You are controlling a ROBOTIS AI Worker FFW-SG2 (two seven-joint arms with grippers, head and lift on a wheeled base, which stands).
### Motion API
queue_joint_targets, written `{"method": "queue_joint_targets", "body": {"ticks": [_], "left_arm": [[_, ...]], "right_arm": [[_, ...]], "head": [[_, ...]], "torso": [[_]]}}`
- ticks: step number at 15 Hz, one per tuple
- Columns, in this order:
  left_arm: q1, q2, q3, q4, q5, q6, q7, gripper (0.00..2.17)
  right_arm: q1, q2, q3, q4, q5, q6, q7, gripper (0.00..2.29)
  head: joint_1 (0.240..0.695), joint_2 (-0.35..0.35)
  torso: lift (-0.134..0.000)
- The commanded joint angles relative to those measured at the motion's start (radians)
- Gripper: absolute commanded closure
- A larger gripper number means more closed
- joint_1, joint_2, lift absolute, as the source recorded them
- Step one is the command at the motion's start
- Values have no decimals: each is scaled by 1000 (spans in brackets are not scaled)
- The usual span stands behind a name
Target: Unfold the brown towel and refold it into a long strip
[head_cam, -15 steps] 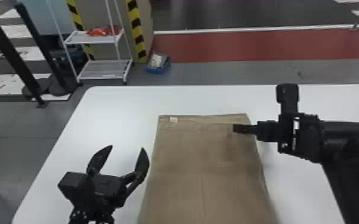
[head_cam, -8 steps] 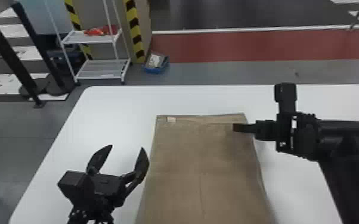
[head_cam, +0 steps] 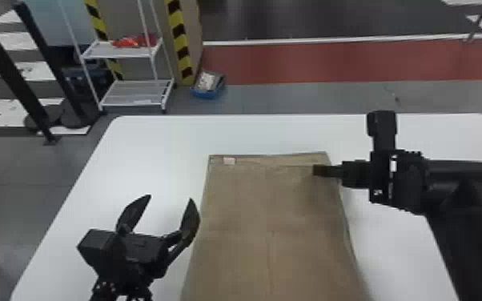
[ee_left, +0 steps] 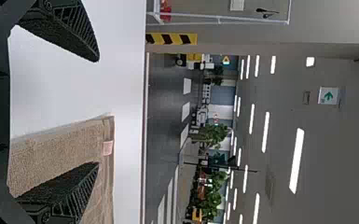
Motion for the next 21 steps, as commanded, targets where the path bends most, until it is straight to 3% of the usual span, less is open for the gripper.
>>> {"method": "queue_joint_targets", "body": {"ticks": [1, 18, 21], "left_arm": [[0, 1, -1, 1, 0, 0, 0, 87], [-6, 7, -6, 10, 5, 0, -2, 87], [-6, 9, -6, 10, 8, 0, 0, 87]], "right_arm": [[4, 0, -2, 0, -1, 3, 0, 589], [5, 1, 8, -19, -10, -49, -6, 589], [5, 1, 11, -19, -6, -46, 0, 1025]], "head": [[695, 91], [695, 94], [695, 94]], "torso": [[-123], [-123], [-123]]}}
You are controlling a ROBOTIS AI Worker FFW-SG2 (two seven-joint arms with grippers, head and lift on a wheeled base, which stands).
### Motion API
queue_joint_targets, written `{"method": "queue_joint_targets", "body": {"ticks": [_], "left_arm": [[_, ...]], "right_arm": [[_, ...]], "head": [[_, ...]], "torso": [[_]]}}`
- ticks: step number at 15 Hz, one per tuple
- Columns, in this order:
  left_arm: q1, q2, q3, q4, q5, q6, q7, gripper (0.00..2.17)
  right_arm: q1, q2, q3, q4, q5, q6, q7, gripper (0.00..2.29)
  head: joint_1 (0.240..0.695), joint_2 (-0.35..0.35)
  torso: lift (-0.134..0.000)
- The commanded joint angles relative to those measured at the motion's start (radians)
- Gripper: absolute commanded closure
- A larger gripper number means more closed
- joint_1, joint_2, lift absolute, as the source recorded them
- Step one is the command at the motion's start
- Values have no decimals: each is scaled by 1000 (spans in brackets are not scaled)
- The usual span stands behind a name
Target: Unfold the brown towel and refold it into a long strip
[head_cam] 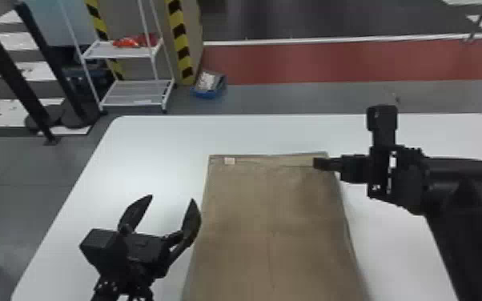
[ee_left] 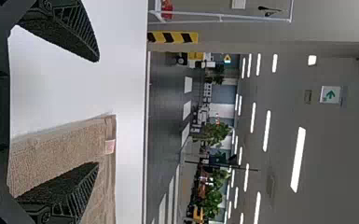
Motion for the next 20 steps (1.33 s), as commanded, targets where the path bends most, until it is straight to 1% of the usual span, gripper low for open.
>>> {"method": "queue_joint_targets", "body": {"ticks": [1, 3, 4, 5, 7, 9, 11, 13, 14, 15, 16, 18, 19, 20], "left_arm": [[0, 1, 0, 2, 2, 0, 0, 87], [0, 1, -2, 3, 3, 0, 0, 87], [0, 1, -3, 3, 3, 0, 0, 87], [0, 1, -3, 3, 2, 0, -1, 87], [0, 1, -3, 2, 3, 0, 0, 87], [0, 2, 0, 0, 3, 0, 0, 87], [-1, 4, 4, -2, 3, 0, 0, 87], [-9, 4, 21, -2, 10, 0, -1, 87], [-9, 4, 46, -6, 23, 0, -1, 87], [-9, 5, 75, -15, 37, 0, -3, 87], [-9, 4, 103, -23, 49, 12, -3, 87], [-9, 4, 144, -40, 68, 12, -4, 87], [-9, 4, 167, -40, 82, 12, -6, 87], [-14, 4, 187, -40, 97, 12, -8, 87]], "right_arm": [[2, 0, 2, 2, 2, 0, -1, 1143], [0, 0, 2, 6, 5, 6, -4, 1480], [2, 0, 2, 6, 5, 9, -4, 1487], [3, 0, 2, 5, 5, 9, -4, 1541], [23, 0, -1, -6, -1, 13, -3, 1541], [62, 2, 5, -100, -9, 34, -3, 1541], [111, 2, 28, -235, -33, 83, -3, 1541], [158, 2, 65, -360, -56, 123, -3, 1541], [184, 2, 91, -408, -67, 132, -3, 1541], [212, 2, 126, -460, -67, 138, -1, 1541], [240, 2, 165, -503, -67, 151, 2, 1541], [289, 0, 234, -577, -50, 181, 2, 1541], [318, -6, 264, -611, -35, 191, 2, 1541], [347, -17, 299, -641, -17, 197, 2, 1541]], "head": [[695, 95], [695, 95], [695, 95], [695, 94], [695, 93], [695, 94], [695, 99], [695, 115], [695, 139], [695, 139], [695, 185], [695, 239], [695, 300], [695, 330]], "torso": [[-123], [-123], [-123], [-123], [-123], [-123], [-123], [-123], [-123], [-123], [-123], [-123], [-123], [-123]]}}
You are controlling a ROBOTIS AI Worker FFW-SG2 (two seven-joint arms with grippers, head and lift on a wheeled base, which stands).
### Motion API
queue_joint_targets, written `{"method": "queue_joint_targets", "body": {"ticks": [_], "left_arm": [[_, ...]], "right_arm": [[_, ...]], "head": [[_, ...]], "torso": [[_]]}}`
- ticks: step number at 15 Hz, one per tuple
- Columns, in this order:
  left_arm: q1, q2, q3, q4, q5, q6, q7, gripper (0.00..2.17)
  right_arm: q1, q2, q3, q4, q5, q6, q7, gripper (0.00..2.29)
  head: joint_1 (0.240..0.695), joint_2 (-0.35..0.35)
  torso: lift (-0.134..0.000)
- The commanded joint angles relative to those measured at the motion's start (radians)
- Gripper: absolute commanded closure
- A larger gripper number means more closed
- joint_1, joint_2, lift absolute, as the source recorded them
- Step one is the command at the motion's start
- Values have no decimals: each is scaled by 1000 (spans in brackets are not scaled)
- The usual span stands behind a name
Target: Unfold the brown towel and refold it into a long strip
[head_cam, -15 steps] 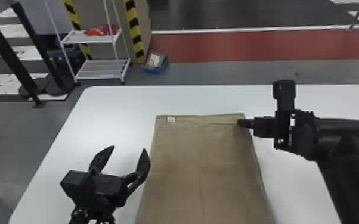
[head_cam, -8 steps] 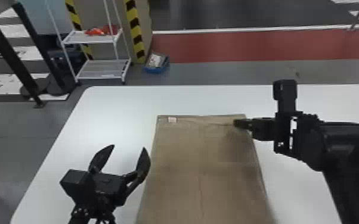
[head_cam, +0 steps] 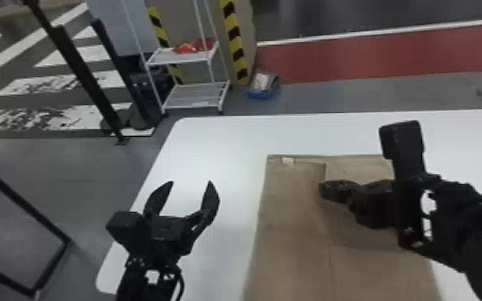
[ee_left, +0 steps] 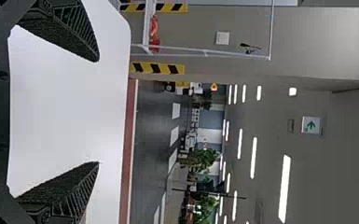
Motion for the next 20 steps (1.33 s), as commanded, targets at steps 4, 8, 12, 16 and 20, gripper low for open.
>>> {"method": "queue_joint_targets", "body": {"ticks": [4, 8, 12, 16, 20], "left_arm": [[-10, 0, 63, 3, 47, 9, -7, 87], [-8, 0, 69, 5, 53, 9, -8, 87], [-7, -2, 60, 6, 53, 6, -10, 87], [-4, 0, 69, 0, 47, 28, -228, 83], [-13, 0, 24, -23, -40, 68, -450, 134]], "right_arm": [[111, -46, 143, -155, 64, 50, 5, 1541], [126, -58, 197, -172, 133, 108, 14, 1106], [139, -63, 208, -215, 115, 166, 71, -1], [192, -68, 131, -294, 151, 157, 80, 36], [370, -78, -165, -514, 159, 154, 94, 46]], "head": [[695, 350], [695, 350], [695, 350], [695, 350], [695, 350]], "torso": [[-123], [-123], [-123], [-123], [-123]]}}
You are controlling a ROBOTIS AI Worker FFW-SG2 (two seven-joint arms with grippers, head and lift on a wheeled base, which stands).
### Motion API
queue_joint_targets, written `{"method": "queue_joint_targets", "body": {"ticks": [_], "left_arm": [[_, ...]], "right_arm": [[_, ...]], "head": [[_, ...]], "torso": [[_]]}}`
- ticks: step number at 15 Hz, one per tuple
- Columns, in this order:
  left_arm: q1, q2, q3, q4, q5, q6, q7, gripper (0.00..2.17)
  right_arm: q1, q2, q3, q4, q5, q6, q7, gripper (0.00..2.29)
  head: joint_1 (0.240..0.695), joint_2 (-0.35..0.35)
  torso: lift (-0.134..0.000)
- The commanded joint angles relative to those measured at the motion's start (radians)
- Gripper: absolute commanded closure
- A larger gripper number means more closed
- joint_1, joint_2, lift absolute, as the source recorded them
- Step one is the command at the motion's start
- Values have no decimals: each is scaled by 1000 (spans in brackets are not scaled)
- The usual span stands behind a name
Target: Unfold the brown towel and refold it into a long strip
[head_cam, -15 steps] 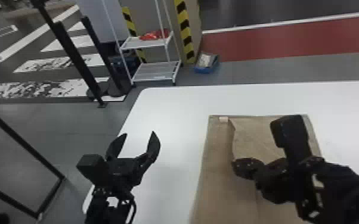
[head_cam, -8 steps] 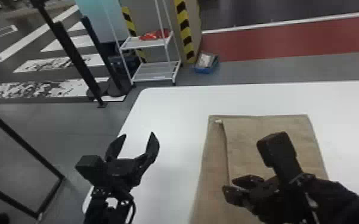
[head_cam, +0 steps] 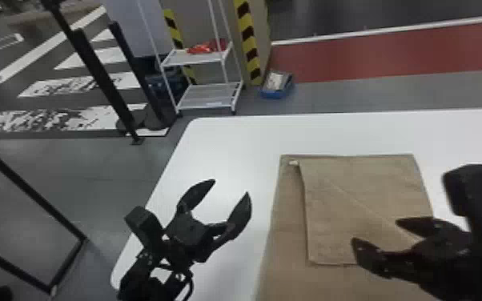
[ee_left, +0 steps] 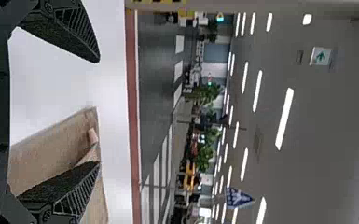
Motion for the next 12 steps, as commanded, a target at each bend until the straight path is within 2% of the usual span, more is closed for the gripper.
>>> {"method": "queue_joint_targets", "body": {"ticks": [1, 4, 5, 6, 7, 9, 10, 12], "left_arm": [[-6, 0, -36, -11, -82, -9, -57, 147], [9, -9, -36, -37, -139, -27, -149, 205], [20, -12, -44, -62, -187, 10, -161, 208], [20, -12, -56, -94, -239, 123, -198, 208], [21, -15, -79, -126, -305, 185, -230, 208], [21, -15, -116, -165, -383, 222, -278, 211], [23, -15, -133, -189, -424, 268, -292, 211], [23, -15, -156, -212, -490, 298, -318, 211]], "right_arm": [[145, 0, -248, -130, -63, -30, 3, 46], [268, 49, -576, -140, -242, -193, 6, 49], [285, 80, -677, -103, -291, -251, 40, 60], [280, 107, -765, -57, -336, -285, 66, 66], [277, 116, -851, -13, -379, -310, 87, 73], [262, 116, -975, 55, -419, -334, 129, 76], [240, 116, -1024, 91, -432, -337, 130, 76], [216, 116, -1119, 145, -469, -340, 132, 80]], "head": [[695, 273], [695, 112], [695, 10], [695, -40], [695, -79], [695, -178], [695, -290], [695, -350]], "torso": [[-123], [-123], [-123], [-123], [-123], [-123], [-123], [-123]]}}
